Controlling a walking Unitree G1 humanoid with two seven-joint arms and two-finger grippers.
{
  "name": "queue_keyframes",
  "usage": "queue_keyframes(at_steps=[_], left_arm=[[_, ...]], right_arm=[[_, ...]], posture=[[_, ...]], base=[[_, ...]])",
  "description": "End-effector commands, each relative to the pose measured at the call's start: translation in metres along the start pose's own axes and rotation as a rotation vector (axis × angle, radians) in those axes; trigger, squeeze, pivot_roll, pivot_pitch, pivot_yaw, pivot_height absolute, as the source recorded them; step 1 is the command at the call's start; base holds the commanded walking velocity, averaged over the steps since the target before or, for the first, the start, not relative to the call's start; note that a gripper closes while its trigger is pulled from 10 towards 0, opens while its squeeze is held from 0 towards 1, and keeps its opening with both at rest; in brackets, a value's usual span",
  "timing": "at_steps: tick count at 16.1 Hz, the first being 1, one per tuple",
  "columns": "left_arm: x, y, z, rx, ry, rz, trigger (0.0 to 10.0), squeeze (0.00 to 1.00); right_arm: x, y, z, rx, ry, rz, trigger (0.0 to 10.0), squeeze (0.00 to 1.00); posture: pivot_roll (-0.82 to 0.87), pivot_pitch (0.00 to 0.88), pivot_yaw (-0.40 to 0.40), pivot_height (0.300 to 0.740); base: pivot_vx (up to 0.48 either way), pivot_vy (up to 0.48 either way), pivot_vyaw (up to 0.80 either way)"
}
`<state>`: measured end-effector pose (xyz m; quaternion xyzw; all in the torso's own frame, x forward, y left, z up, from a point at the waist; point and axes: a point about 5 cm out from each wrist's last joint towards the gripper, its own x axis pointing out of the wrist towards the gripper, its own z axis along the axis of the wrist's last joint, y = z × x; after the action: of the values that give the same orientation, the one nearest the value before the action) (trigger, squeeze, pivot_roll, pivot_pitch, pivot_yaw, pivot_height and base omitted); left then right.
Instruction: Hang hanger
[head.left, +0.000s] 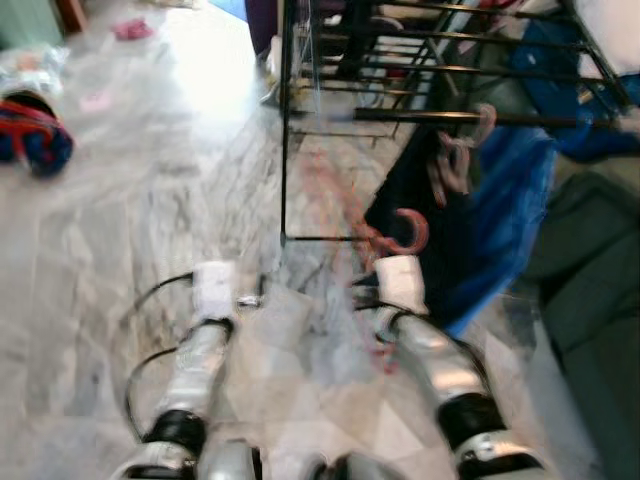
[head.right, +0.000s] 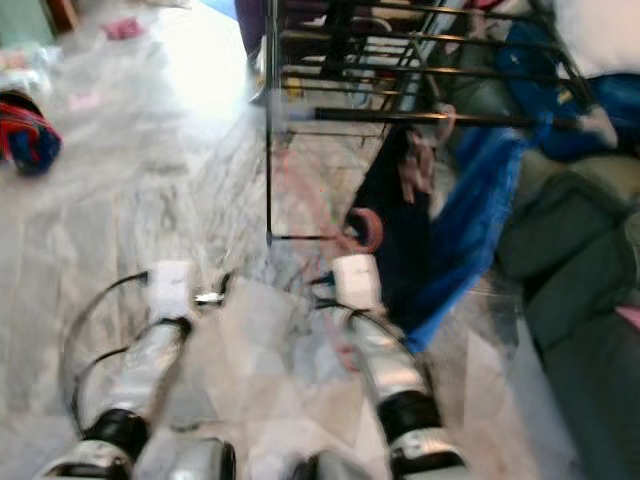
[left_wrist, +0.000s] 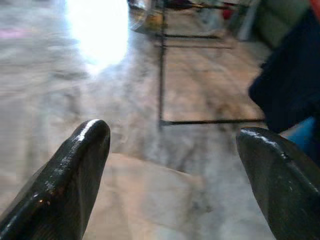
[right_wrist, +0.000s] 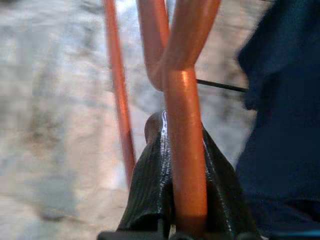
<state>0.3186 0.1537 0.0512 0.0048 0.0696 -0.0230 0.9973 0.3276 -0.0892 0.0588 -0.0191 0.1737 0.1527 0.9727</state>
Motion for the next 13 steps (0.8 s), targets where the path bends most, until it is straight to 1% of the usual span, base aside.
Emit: queue_keyframes(at_steps=[1, 5, 10, 13], left_arm=[[0.0, -0.009, -0.002, -0.006, 0.009, -0.014, 10.0, 0.0], [0.001, -0.004, 0.0, 0.003, 0.0, 0.014, 10.0, 0.0], [0.003, 0.002, 0.001, 0.017, 0.006, 0.043, 10.0, 0.0], [0.004, 0.001, 0.004, 0.027, -0.006, 0.047, 10.0, 0.0]], right_arm=[[-0.003, -0.01, -0.003, 0.004, 0.004, -0.019, 10.0, 0.0], [-0.003, -0.005, -0.002, -0.002, -0.003, 0.023, 10.0, 0.0], [-0.002, -0.003, 0.003, -0.005, -0.023, 0.042, 10.0, 0.0], [-0.002, -0.003, 0.003, -0.004, -0.023, 0.038, 10.0, 0.0]], posture=[[0.08, 0.185, -0.091, 0.74], [0.08, 0.183, -0.089, 0.74], [0.08, 0.182, -0.087, 0.74], [0.08, 0.183, -0.088, 0.74]], base=[[0.0, 0.0, 0.0], [0.0, 0.0, 0.0], [0.0, 0.0, 0.58], [0.0, 0.0, 0.58]])
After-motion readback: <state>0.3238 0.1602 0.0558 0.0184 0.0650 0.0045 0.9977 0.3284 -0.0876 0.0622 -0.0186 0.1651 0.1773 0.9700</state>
